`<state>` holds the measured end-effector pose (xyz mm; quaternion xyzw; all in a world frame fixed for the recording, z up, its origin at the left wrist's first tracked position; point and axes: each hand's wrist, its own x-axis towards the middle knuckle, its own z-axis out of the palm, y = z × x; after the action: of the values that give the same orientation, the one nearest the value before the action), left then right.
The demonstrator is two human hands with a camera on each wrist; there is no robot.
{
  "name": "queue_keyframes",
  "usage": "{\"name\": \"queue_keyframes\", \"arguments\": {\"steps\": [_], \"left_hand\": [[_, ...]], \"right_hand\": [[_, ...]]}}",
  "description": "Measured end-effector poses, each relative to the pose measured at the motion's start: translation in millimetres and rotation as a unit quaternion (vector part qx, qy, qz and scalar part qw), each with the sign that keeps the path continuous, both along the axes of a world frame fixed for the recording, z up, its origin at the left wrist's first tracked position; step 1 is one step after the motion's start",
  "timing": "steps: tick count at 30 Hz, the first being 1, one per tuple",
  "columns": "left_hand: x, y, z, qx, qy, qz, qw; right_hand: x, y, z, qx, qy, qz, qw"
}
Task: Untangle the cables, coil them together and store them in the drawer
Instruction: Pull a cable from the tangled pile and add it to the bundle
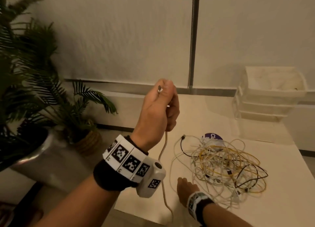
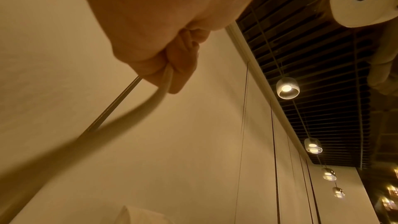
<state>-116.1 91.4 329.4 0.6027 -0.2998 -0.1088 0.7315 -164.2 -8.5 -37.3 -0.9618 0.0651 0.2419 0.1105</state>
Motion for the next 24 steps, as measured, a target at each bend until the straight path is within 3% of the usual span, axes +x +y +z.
{"name": "queue_keyframes", "arguments": {"steps": [5,7,9,10,12,14,15,20,24], "left_hand": [[5,-16,2,0.012,-0.023,-0.007,1.000],[9,-14,-3,0.019,-0.025,-0.001,1.000],[13,-10,-12,0.029,-0.010,0.005,1.000],[15,-10,-16,0.036,-0.003,0.006,0.999],[15,-18,-21,0.064,-0.003,0.009,0.998],[13,-33,-24,0.100,-0.031,-0.001,0.994],[12,-43,-24,0.114,-0.057,-0.009,0.992],[3,-86,-20,0.138,-0.111,-0.032,0.984],[-2,-111,-19,0.175,-0.159,-0.028,0.971]], "right_hand": [[-10,13,-9,0.022,0.025,0.007,0.999],[-10,4,7,0.082,0.045,-0.005,0.996],[-3,-21,43,0.193,-0.024,-0.080,0.978],[2,-38,70,0.265,-0.086,-0.134,0.951],[6,-77,134,0.408,-0.189,-0.233,0.862],[4,-115,198,0.551,-0.208,-0.280,0.758],[2,-131,228,0.595,-0.210,-0.282,0.723],[-14,-177,320,0.635,-0.228,-0.251,0.694],[-16,-186,356,0.721,-0.218,-0.263,0.603]]}}
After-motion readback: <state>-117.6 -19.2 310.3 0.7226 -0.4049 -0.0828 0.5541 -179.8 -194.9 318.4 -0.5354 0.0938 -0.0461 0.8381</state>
